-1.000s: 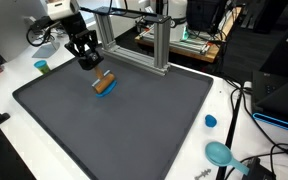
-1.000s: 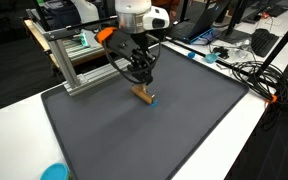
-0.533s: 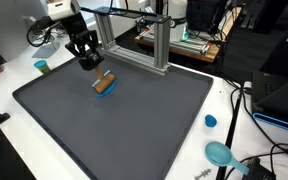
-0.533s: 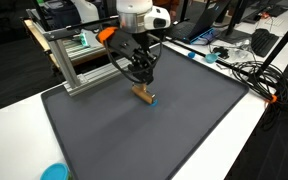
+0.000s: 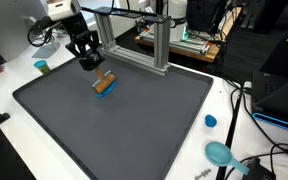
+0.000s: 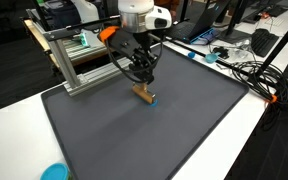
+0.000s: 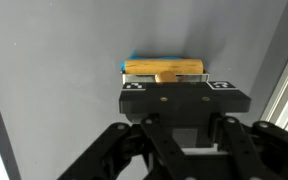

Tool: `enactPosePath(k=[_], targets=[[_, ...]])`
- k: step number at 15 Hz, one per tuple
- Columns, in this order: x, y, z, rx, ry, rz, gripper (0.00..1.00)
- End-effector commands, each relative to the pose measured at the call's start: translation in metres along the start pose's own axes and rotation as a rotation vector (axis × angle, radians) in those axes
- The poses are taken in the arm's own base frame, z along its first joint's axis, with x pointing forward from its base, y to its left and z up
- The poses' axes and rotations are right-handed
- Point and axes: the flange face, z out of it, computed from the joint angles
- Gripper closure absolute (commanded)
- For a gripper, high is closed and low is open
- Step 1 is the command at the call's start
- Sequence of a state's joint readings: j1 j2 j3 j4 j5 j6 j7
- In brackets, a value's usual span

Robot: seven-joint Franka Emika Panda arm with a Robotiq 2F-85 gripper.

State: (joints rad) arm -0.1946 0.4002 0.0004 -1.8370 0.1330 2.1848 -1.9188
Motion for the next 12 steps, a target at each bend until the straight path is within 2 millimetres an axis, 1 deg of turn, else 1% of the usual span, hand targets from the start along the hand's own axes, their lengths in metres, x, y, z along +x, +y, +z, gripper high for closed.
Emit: enactPosePath(k=[1, 6, 12], targets=[[0.014, -0.008, 0.032, 0.056, 0.01, 0.004, 0.78], [0.022, -0.01, 0.037, 0.095, 0.032, -0.02, 0.78], [0.026, -0.01, 0.04, 0.102, 0.042, -0.029, 0.78]])
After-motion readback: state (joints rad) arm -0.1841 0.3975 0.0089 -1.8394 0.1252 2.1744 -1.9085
